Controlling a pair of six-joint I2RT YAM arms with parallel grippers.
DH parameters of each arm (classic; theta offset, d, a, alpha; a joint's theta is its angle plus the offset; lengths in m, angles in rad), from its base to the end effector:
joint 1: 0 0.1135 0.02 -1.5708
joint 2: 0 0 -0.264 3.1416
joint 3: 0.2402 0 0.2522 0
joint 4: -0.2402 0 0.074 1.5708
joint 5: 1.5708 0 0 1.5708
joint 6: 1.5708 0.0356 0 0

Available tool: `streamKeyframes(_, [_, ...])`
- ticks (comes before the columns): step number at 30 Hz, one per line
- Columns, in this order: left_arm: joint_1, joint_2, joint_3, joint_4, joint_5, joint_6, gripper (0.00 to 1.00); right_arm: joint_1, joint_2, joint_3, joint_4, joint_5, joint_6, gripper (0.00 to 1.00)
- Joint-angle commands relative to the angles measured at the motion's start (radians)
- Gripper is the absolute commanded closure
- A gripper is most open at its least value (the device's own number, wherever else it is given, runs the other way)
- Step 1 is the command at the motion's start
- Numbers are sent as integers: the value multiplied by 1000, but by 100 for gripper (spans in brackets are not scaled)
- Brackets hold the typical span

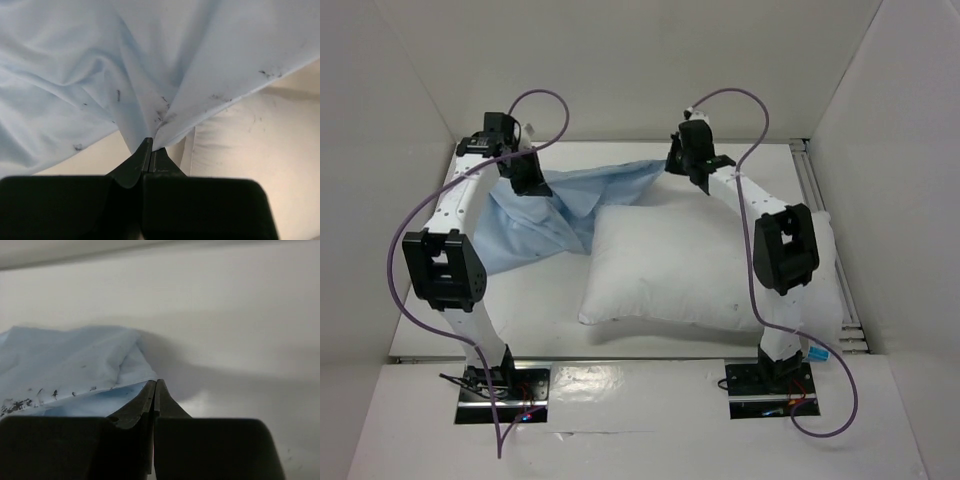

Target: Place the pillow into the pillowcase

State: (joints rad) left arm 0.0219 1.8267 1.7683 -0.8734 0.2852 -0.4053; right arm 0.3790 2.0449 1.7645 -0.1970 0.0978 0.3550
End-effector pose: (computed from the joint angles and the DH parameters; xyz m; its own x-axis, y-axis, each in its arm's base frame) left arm 0.3995 -0.0013 0.3277 -0.7953 -0.3959 -0.4590 -0.1816 0.8781 -0.4427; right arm 0.4563 0.1780 0.2880 -0.5002 0.1731 -0.8484 -0.1213 0.9561 0.2667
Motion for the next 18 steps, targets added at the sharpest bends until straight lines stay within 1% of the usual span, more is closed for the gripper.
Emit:
streamKeyframes(1, [-42, -31, -32, -21, -29, 48, 100, -29, -77, -222, 103, 13, 166, 100])
streamKeyframes(2, [-53, -30, -42, -21, -29, 48, 100, -40, -89, -259, 119, 22, 198, 100])
streamKeyframes(4, [-82, -18, -43, -21, -29, 48, 100, -71, -89, -286, 110, -50, 199, 98])
streamKeyframes(7, [-117, 3, -3, -12, -20, 26, 100, -71, -77, -225, 24, -83, 161, 68])
streamKeyframes(8, [-117, 12, 16, -12, -11, 16, 100, -57, -97, -224, 9, -73, 121, 40])
streamKeyframes(9, [-134, 13, 58, -12, -11, 16, 100, -48, -144, -214, -10, -73, 98, 29])
streamKeyframes(10, [-148, 22, 77, -12, -20, 16, 100, -32, -172, -214, -27, -73, 76, 20])
streamKeyframes(11, [-148, 22, 95, -12, -20, 16, 100, -32, -199, -214, -45, -64, 55, 14])
streamKeyframes(12, [-157, 32, 126, -21, -20, 16, 100, -6, -256, -214, -108, -47, 9, 6])
streamKeyframes(14, [-157, 42, 148, -32, -29, 16, 100, 12, -319, -218, -163, -36, -52, 0])
streamKeyframes(17, [-157, 51, 157, -41, -29, 16, 100, 66, -443, -283, -254, -15, -105, 0])
streamKeyframes(18, [-157, 51, 157, -41, -29, 16, 100, 102, -490, -296, -312, -1, -143, 0])
